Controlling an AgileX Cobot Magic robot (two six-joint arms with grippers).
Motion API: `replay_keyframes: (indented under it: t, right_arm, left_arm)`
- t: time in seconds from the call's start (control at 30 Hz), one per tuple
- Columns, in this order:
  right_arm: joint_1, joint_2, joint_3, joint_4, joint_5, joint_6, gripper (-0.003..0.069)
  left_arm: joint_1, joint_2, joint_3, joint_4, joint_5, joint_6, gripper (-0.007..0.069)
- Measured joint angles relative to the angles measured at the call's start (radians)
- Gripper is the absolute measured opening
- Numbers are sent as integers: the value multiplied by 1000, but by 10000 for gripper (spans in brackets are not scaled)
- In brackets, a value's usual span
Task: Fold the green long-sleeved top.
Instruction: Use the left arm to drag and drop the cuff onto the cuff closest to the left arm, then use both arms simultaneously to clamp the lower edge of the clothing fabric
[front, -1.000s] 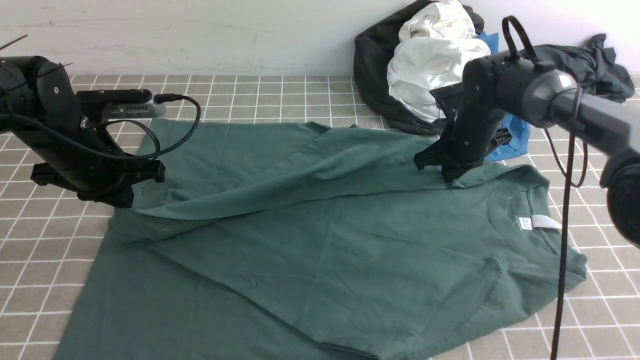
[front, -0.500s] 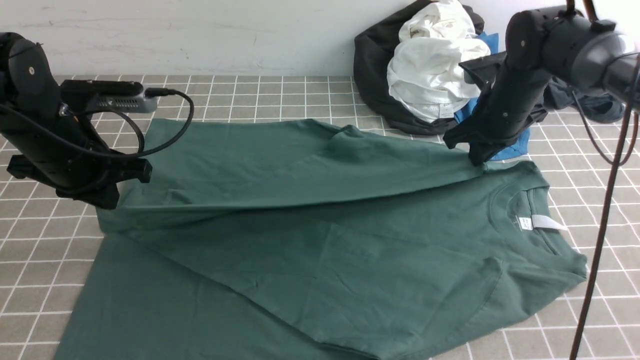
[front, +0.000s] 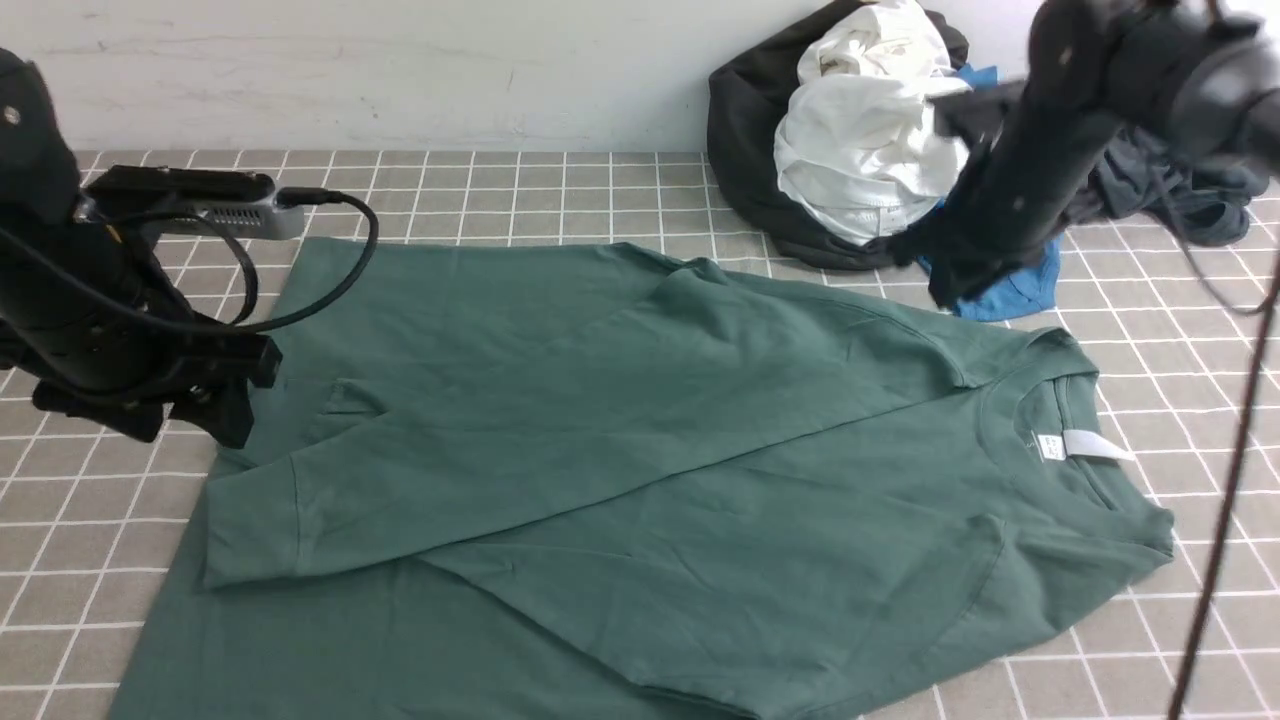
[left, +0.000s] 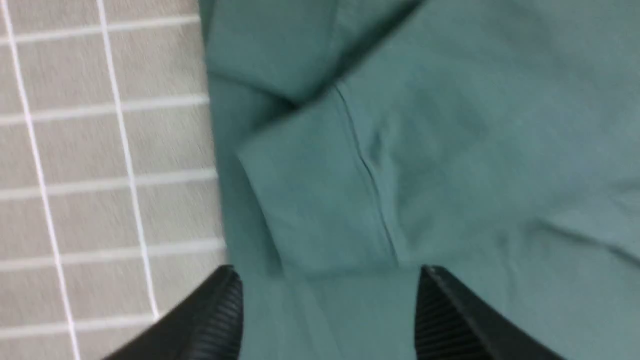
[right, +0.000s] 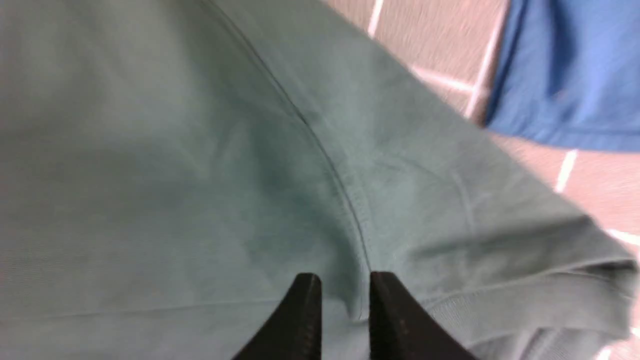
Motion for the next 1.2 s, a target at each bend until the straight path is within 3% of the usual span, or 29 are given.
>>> replay_keyframes:
  t: [0.2, 0.4, 0.43, 0.47, 0.7, 1.07, 1.2]
  right_arm:
    - [31, -281, 241, 141, -5, -110, 139]
    - [84, -456, 600, 261, -168, -242, 63]
    - [84, -456, 606, 262, -173, -245, 61]
    - [90, -475, 636, 271, -199, -271, 42]
    - [92, -509, 644, 346, -236, -340, 17]
    - [92, -510, 645, 493, -245, -447, 13]
    - [92, -510, 645, 501, -245, -454, 13]
  left_arm:
    - [-131, -112, 262, 60, -35, 88, 448]
    - [-249, -90, 445, 232, -111, 314, 505]
    - [-250, -90, 448, 237, -111, 314, 507]
    - [-254, -65, 469, 272, -113, 400, 510]
    - [-250, -36, 506, 304, -138, 696, 479]
    - [-172, -36, 625, 326, -241, 923, 451]
    - [-172, -52, 654, 349, -267, 926, 377]
